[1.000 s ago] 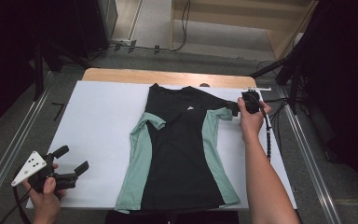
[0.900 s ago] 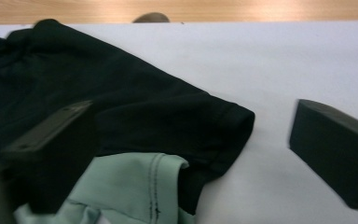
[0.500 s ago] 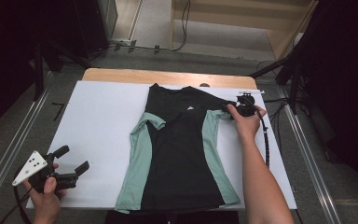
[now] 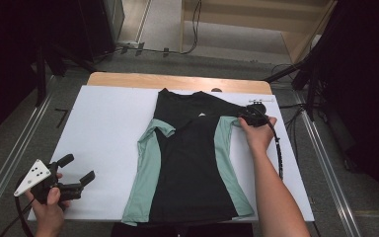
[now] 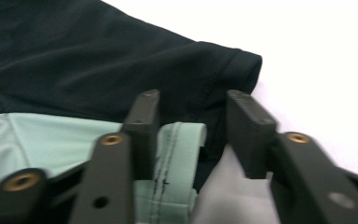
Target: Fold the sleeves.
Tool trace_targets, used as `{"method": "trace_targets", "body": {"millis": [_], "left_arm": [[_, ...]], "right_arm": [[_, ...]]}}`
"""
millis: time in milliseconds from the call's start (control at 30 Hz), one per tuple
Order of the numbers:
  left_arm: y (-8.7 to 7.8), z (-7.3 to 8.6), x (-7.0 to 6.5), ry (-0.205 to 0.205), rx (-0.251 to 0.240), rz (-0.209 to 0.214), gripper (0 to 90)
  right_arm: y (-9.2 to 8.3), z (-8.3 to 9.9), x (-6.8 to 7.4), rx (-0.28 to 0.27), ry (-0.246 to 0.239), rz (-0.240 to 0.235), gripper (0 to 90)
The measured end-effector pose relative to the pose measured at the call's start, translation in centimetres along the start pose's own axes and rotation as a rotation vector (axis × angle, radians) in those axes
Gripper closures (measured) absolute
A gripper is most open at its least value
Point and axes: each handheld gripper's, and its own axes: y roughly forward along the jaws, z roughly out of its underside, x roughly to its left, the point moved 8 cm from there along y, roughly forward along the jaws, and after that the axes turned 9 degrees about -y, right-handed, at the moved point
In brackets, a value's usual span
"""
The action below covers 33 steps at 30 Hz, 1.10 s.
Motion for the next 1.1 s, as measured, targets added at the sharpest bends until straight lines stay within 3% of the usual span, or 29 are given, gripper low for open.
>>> {"method": "trace_targets", "body": {"millis": [100, 200, 367, 633, 733, 967, 1100], "left_arm": [[0.0, 0.0, 0.0, -0.001, 0.000, 0.000, 0.0], [0.0, 0.0, 0.0, -0.002, -0.001, 0.002, 0.0], [0.0, 0.0, 0.0, -0.004, -0.001, 0.003, 0.0], [0.0, 0.0, 0.0, 0.000, 0.003, 0.001, 0.0], [0.0, 0.0, 0.0, 0.000, 0.003, 0.000, 0.0], [0.0, 0.0, 0.0, 0.002, 0.005, 0.002, 0.0], [0.0, 0.0, 0.0, 0.002, 0.005, 0.003, 0.0]], "right_arm": [[-0.1, -0.1, 0.3, 0.003, -0.014, -0.024, 77.8], [-0.1, -0.2, 0.4, 0.005, -0.020, -0.050, 81.5], [-0.5, -0.2, 0.0, -0.026, 0.012, -0.129, 82.8], [-2.4, -1.7, 0.9, -0.103, -0.012, -0.152, 82.8], [-3.1, -2.1, 1.1, -0.129, 0.010, -0.178, 82.8], [-4.1, -2.8, 2.0, -0.168, -0.027, -0.191, 82.8], [-4.7, -3.5, 3.1, -0.191, -0.068, -0.197, 82.7]]}}
